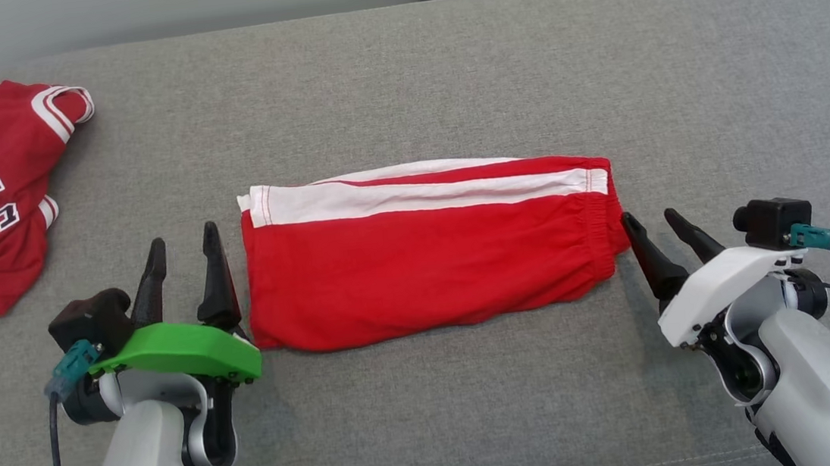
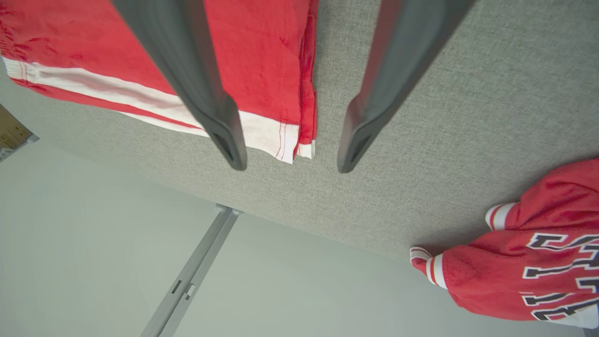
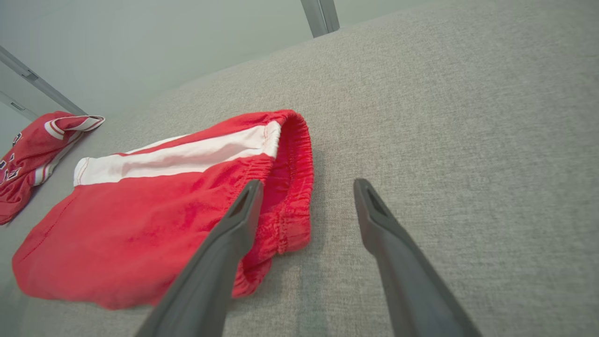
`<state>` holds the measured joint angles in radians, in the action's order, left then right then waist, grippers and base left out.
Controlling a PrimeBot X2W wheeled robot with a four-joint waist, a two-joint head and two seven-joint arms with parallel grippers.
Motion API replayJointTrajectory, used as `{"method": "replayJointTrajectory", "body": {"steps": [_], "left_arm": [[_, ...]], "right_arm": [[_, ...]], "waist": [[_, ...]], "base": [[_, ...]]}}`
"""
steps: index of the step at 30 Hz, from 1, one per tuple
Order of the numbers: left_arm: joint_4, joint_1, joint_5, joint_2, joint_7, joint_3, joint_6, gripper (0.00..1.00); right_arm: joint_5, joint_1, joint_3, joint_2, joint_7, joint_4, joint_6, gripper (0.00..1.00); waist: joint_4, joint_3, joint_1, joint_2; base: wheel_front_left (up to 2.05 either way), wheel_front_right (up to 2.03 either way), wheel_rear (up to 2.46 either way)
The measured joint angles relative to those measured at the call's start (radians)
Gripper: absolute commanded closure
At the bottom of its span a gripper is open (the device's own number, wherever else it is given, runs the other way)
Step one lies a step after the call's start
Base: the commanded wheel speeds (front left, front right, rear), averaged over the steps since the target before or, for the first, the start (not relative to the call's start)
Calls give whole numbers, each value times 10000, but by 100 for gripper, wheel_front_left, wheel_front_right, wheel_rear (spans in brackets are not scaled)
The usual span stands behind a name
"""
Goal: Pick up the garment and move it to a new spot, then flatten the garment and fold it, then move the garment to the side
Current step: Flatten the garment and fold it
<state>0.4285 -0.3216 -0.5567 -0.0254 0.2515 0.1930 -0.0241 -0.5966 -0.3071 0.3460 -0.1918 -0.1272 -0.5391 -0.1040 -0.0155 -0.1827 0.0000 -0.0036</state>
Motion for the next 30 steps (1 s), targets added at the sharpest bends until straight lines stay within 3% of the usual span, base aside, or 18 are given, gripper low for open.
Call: {"method": "replayJointTrajectory", "body": {"steps": [8,21,23,25,26,27,30], "left_arm": [[-1523,523,157,-10,2,-98,-217,0],[-2617,1470,341,-21,2,58,-481,0],[-2792,1661,374,-29,2,-2,-518,0],[-2861,1828,397,-42,2,-2,-525,0],[-2982,1951,397,-46,2,-4,-571,0],[-3072,2007,399,-46,2,-23,-600,0],[-3250,2133,428,-58,2,-102,-642,0]], "right_arm": [[-566,-342,-339,27,723,-593,6,0],[-1277,-331,-669,115,1302,-1404,10,0],[-1277,-342,-604,146,1373,-1430,6,56],[-1277,-347,-585,184,1377,-1480,4,75],[-1275,-348,-587,174,1375,-1532,2,93],[-1275,-350,-581,167,1371,-1565,2,100],[-1275,-374,-552,173,1367,-1607,-4,100]], "waist": [[-607,49,0,0],[-1593,107,0,0],[-1676,132,0,0],[-1702,159,0,0],[-1697,174,0,0],[-1686,182,0,0],[-1599,226,0,0]], "base": [[0,0,0],[0,0,0],[0,0,0],[0,0,0],[0,0,0],[0,0,0],[0,0,0]]}}
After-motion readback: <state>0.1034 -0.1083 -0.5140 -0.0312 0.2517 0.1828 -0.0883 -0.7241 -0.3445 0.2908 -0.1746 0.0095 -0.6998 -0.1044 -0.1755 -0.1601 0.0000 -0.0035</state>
